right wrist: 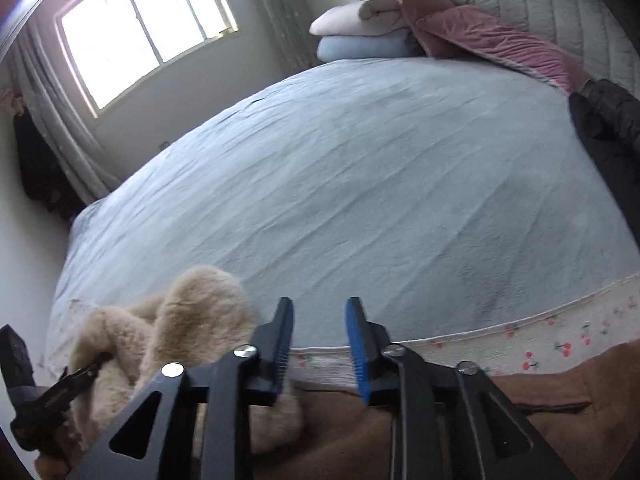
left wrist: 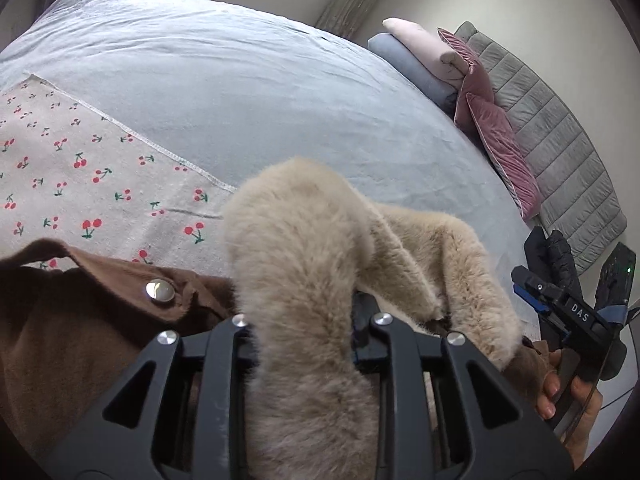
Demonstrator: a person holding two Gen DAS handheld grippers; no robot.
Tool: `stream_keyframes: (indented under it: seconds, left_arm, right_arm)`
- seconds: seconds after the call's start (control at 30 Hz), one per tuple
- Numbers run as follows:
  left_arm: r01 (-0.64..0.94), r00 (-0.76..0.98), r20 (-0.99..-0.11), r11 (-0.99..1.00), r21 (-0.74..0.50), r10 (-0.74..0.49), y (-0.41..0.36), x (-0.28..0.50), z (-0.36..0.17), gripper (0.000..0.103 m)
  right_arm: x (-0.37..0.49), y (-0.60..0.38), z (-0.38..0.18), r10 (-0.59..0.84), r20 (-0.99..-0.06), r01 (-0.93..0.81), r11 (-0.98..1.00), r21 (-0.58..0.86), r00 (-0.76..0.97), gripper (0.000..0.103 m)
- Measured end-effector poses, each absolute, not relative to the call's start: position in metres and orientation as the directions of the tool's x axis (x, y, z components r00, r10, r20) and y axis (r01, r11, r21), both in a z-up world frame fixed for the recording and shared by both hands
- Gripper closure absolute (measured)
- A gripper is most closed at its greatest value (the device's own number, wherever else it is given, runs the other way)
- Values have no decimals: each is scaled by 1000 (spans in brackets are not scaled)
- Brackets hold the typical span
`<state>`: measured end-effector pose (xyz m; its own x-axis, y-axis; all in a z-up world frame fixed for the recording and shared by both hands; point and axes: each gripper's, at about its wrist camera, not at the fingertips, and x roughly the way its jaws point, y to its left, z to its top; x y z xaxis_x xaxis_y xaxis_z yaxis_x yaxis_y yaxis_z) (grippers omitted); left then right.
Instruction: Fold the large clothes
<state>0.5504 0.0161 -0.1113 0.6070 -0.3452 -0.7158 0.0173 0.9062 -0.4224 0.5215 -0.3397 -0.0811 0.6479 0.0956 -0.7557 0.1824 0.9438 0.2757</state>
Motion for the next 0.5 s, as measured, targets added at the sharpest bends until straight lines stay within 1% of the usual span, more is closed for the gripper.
stream_keyframes:
  seconds: [0.03, 0.07, 0.13, 0.17, 0.2, 0.23, 0.27, 0.3, 0.33, 0.4, 0.47, 0.5]
  left_arm:
    - [13, 602, -726, 913, -408, -333, 15, 550, -113, 76]
    - [10, 598, -732, 916, -401, -327, 13, 550, -114, 75]
    - [5, 589, -738, 915, -404, -330, 13, 548, -115, 75]
    - [5, 587, -737, 912, -410, -334, 13, 549, -113, 75]
    - [8, 587, -735, 910, -414, -340, 13, 548, -111, 76]
    - [17, 588, -734, 912, -410, -341, 11, 547, -107, 78]
    - [28, 594, -731, 916, -400, -336, 10, 547, -103, 79]
    - [42, 602, -723, 917, -396, -340, 10, 544, -99, 80]
    - [56, 609, -714, 917, -395, -345, 6, 542, -94, 82]
    - [84, 630, -693, 918, -389, -351, 3, 537, -83, 82]
    - [115, 648, -661, 907, -406, -378, 2, 532, -72, 83]
    - [125, 650, -655, 904, -409, -386, 3, 531, -69, 83]
  right_arm:
    - [528, -323, -80, 112, -753, 135, 956, 259, 649, 34]
    - [534, -311, -80, 125, -753, 93, 966, 239, 646, 26]
    - [549, -274, -85, 159, -774, -13, 982, 191, 614, 24]
    - [553, -260, -91, 148, -789, -42, 987, 153, 596, 24]
    - [561, -250, -98, 97, -807, -44, 995, 88, 582, 24]
    - [569, -244, -108, 14, -820, -23, 1000, 1, 572, 24]
    - [572, -250, -115, -37, -825, -2, 999, -46, 563, 30]
    - [574, -256, -123, -65, -834, 20, 998, -64, 547, 45]
    - [576, -267, -134, -28, -860, 46, 999, -5, 509, 73]
    - [563, -292, -137, 45, -849, 110, 987, 121, 526, 80]
    - [544, -324, -132, 135, -807, 180, 941, 285, 575, 86]
    - [530, -343, -128, 203, -763, 209, 890, 405, 614, 87]
